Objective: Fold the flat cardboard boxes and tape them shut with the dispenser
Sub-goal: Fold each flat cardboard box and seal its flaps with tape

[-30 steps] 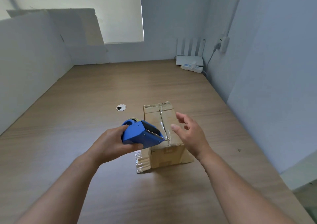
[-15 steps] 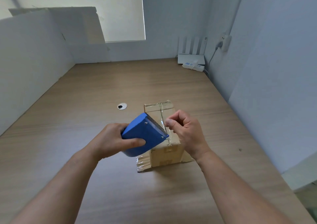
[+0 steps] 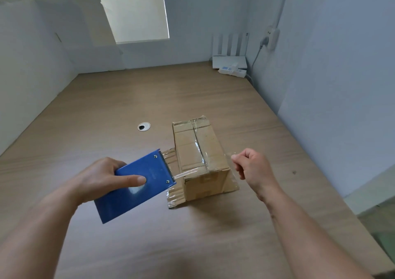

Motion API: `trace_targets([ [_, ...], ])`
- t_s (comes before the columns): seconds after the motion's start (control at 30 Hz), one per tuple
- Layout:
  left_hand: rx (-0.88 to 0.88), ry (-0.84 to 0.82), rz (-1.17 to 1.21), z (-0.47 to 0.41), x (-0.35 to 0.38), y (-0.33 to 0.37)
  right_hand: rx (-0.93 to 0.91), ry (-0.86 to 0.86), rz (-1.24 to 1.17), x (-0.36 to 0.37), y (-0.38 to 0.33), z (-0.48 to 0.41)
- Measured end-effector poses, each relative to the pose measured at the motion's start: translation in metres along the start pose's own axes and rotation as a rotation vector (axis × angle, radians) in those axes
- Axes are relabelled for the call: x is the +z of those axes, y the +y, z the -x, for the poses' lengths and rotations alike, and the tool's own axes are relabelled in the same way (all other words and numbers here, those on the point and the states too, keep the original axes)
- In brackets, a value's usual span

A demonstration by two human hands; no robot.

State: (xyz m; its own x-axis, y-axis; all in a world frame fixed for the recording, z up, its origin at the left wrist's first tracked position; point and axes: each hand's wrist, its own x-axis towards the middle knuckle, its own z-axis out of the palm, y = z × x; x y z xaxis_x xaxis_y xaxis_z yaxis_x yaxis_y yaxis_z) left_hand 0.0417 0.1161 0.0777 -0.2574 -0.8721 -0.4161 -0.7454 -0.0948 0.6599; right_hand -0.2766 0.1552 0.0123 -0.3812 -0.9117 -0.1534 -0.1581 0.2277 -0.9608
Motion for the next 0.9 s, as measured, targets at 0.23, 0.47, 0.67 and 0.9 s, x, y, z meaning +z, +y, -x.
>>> trace_targets([
  [0.23,-0.021,-0.052,-0.110,-0.017,0.001,0.004,0.065,0.066,0.051,0.005,0.023,-0.004],
  [0.47,-0.023,-0.103,-0.201,-0.033,0.004,0.012,0.089,0.088,0.072,0.002,0.034,-0.009],
  [0.67,-0.061,-0.109,-0.239,-0.047,0.009,0.009,0.117,0.059,0.098,0.006,0.042,-0.015],
  [0.9,-0.152,-0.098,-0.218,-0.061,0.024,0.000,0.213,-0.052,0.047,0.018,0.047,-0.021],
])
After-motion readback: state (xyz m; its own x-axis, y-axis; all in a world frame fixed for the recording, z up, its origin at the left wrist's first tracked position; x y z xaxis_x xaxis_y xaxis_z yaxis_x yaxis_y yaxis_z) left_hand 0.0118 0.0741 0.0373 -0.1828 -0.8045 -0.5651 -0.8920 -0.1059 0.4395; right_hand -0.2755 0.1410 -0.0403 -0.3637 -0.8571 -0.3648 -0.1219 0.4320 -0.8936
